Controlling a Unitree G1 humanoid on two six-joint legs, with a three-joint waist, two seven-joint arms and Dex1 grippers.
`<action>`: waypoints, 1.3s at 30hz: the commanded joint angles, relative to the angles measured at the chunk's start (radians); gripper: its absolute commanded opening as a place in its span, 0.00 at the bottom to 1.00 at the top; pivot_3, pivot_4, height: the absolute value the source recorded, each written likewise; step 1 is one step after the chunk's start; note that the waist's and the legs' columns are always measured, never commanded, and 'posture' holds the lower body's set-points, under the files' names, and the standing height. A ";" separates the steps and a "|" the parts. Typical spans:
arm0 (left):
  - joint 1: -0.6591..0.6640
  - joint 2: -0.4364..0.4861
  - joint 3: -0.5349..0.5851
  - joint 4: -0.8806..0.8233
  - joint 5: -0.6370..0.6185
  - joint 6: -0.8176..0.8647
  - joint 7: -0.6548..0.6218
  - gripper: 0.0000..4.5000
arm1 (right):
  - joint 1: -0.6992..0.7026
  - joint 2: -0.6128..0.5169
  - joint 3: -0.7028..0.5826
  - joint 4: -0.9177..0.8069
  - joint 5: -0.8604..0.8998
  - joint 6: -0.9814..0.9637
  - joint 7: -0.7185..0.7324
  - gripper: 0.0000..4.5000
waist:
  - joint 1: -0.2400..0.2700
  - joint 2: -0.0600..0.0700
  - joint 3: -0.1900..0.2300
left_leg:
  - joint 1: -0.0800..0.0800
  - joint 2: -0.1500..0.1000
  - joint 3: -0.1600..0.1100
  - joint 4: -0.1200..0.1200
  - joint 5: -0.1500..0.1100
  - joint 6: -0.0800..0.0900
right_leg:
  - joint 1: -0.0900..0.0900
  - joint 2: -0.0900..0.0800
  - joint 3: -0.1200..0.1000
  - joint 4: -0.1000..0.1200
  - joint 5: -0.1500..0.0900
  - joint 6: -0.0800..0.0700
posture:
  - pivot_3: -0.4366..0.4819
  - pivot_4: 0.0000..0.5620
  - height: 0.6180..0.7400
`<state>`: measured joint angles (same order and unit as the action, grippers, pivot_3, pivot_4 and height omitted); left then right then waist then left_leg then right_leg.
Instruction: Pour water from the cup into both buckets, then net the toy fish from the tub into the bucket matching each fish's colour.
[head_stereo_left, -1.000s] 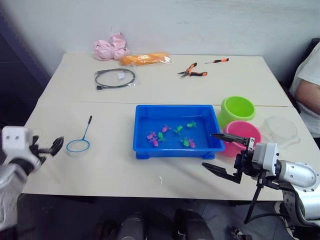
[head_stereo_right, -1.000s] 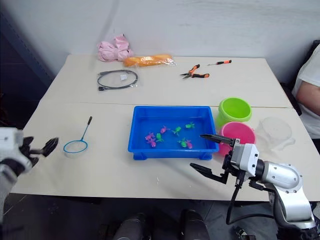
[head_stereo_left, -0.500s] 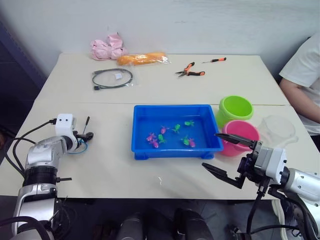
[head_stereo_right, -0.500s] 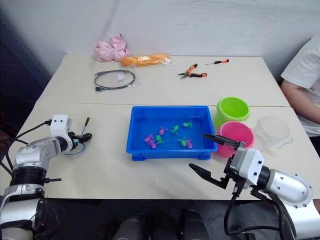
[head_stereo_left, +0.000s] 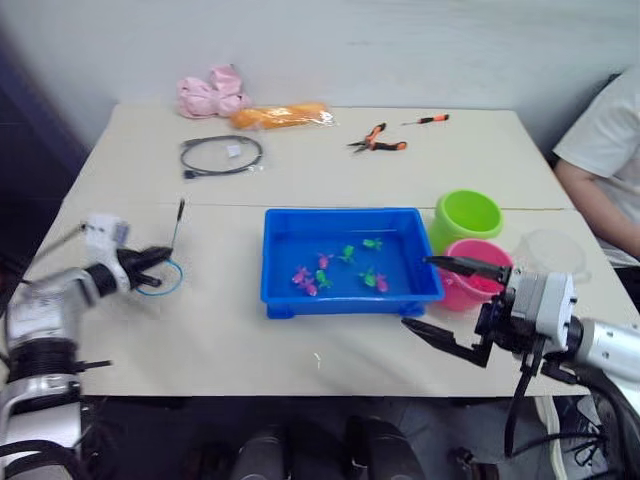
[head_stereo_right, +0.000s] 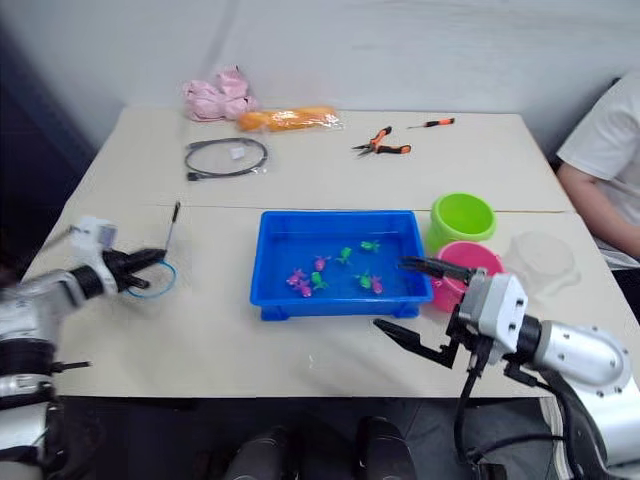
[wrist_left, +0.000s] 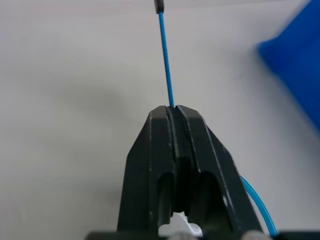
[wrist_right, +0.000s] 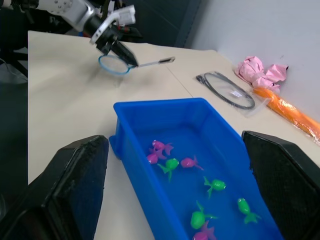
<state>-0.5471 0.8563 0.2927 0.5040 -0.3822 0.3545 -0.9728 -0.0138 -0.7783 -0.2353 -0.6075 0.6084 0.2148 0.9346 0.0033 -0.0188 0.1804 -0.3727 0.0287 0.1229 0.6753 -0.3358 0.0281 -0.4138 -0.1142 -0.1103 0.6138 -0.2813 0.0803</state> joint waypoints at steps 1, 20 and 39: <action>-0.019 0.048 0.005 -0.166 -0.060 -0.122 -0.196 0.01 | -0.096 -0.027 0.057 0.039 0.039 0.078 0.022 1.00 | -0.004 0.002 0.000 | 0.001 0.000 0.000 0.000 0.000 0.000 | 0.000 0.000 0.000 -0.001 0.000 0.000 | 0.48 0.27 1.00; -0.303 -0.182 -0.551 -0.426 0.122 -0.122 -0.485 0.01 | -0.564 0.023 0.345 0.243 0.057 0.536 0.054 1.00 | -0.004 0.006 0.003 | -0.006 -0.002 0.007 0.010 -0.003 0.008 | -0.005 0.005 -0.002 0.006 0.001 0.002 | 0.48 0.27 1.00; -0.273 -0.193 -0.556 -0.487 0.103 -0.006 -0.450 0.00 | -0.523 0.074 0.365 0.163 0.052 0.598 0.000 0.94 | -0.004 0.006 0.003 | -0.006 -0.002 0.006 0.010 -0.002 0.008 | -0.005 0.004 0.000 0.007 0.001 0.003 | 0.48 0.27 1.00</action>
<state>-0.8252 0.6643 -0.2738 0.0510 -0.2704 0.3393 -1.4292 -0.5363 -0.7096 0.1471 -0.4019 0.6452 0.8112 0.9349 -0.0003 -0.0127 0.1835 -0.3784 0.0270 0.1294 0.6853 -0.3382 0.0358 -0.4187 -0.1105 -0.1108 0.6204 -0.2802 0.0829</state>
